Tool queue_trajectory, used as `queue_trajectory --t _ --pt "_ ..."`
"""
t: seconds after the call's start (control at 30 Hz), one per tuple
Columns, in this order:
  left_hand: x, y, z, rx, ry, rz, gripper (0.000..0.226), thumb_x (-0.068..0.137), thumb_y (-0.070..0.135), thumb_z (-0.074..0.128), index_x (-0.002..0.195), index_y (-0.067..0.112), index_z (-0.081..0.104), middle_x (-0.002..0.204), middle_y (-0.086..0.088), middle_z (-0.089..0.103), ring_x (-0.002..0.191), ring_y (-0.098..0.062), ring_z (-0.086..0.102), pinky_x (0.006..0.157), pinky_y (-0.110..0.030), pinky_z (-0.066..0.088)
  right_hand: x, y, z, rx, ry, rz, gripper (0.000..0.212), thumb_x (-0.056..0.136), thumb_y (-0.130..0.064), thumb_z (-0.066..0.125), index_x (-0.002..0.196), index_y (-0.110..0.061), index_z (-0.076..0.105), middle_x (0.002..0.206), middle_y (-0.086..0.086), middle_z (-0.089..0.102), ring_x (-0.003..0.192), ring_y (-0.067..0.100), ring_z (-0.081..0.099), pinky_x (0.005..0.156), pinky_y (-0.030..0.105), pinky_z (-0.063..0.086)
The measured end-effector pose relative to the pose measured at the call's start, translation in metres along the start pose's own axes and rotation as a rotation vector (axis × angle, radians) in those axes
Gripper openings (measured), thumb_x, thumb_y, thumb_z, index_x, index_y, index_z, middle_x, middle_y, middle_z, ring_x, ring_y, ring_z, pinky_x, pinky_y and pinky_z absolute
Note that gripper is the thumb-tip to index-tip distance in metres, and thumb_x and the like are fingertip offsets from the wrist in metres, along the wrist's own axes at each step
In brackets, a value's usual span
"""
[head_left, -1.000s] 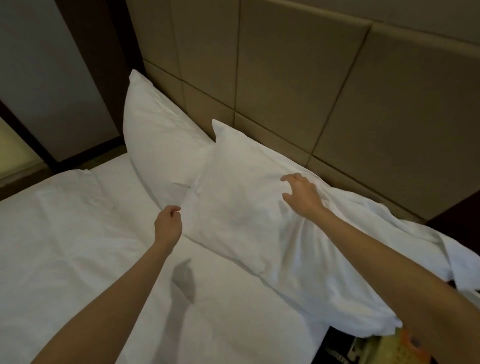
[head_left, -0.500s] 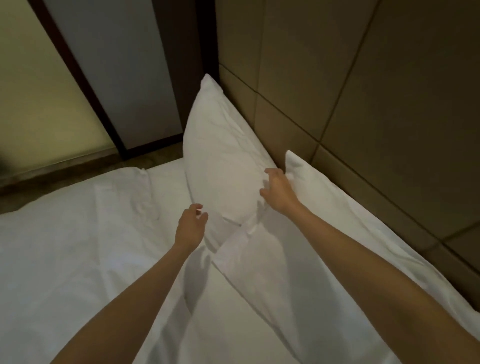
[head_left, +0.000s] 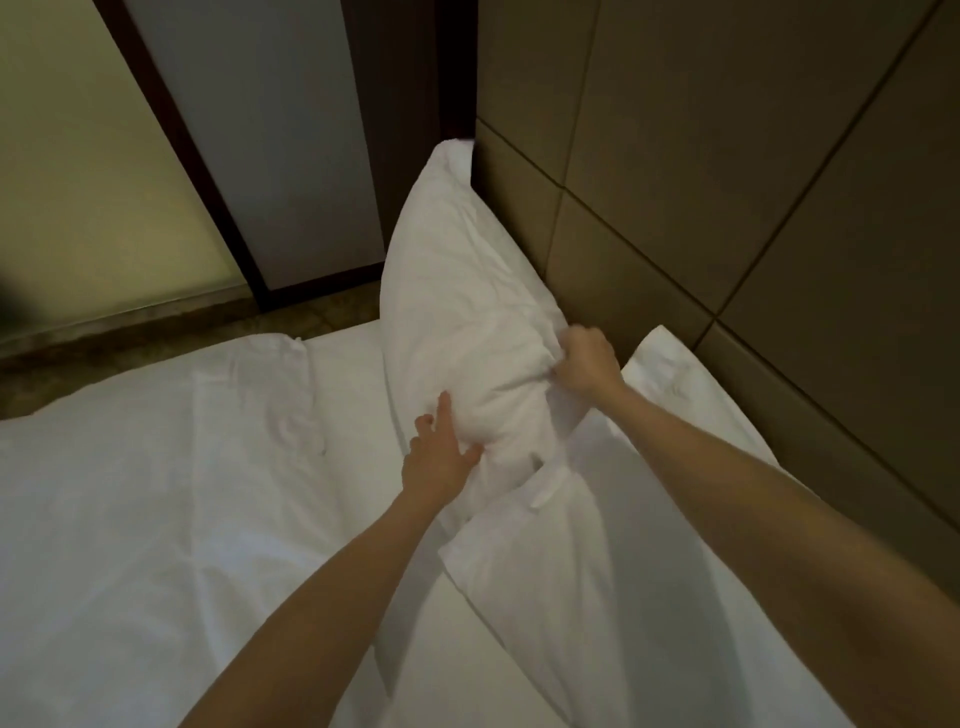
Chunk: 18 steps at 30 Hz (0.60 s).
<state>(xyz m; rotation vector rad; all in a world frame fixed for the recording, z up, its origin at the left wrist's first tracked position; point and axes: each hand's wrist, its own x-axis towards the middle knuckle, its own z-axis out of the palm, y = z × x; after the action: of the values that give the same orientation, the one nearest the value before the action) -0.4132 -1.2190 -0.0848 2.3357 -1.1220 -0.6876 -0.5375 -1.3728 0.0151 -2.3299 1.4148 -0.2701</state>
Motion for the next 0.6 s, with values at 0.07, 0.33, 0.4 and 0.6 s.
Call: queue_trajectory --t 0.07,0.33,0.4,0.6 --pt "0.008 0.004 -0.005 -0.198 0.061 -0.077 0.089 0.091 0.048 0.051 0.152 0.027 -0.01 0.153 -0.018 0.022 0.129 -0.039 0.043 0.103 -0.048 0.039 0.013 -0.027 -0.019 0.089 0.014 -0.132 0.022 0.083 -0.001 0.056 0.063 -0.011 0.053 0.088 0.015 0.061 0.087 0.037 0.061 0.075 0.043 0.052" --pt "0.032 0.031 -0.043 -0.462 0.038 -0.026 0.077 0.095 0.051 0.041 0.153 0.028 -0.004 0.16 -0.009 0.017 0.144 -0.029 0.026 0.116 -0.041 0.023 0.044 -0.06 -0.076 0.419 0.331 -0.096 0.018 0.074 0.003 0.053 0.061 -0.01 0.052 0.074 0.007 0.055 0.07 0.019 0.052 0.057 0.029 0.036" --pt "0.03 0.038 -0.038 -0.425 -0.032 0.046 0.073 0.097 0.045 0.041 0.153 0.026 -0.001 0.161 -0.007 0.014 0.147 -0.026 0.02 0.12 -0.04 0.019 0.04 -0.026 -0.077 0.475 0.368 0.063 0.012 0.074 0.003 0.057 0.072 -0.008 0.059 0.079 0.008 0.058 0.076 0.02 0.056 0.058 0.029 0.038" --pt "0.011 0.018 0.015 -0.292 -0.324 0.077 0.074 0.098 0.031 0.046 0.153 0.019 -0.001 0.163 -0.008 0.005 0.149 -0.022 0.012 0.121 -0.035 0.014 -0.01 0.079 -0.049 -0.066 -0.15 0.352 0.054 0.084 -0.041 0.064 0.122 -0.004 0.055 0.126 0.02 0.058 0.112 0.038 0.057 0.085 0.038 0.047"
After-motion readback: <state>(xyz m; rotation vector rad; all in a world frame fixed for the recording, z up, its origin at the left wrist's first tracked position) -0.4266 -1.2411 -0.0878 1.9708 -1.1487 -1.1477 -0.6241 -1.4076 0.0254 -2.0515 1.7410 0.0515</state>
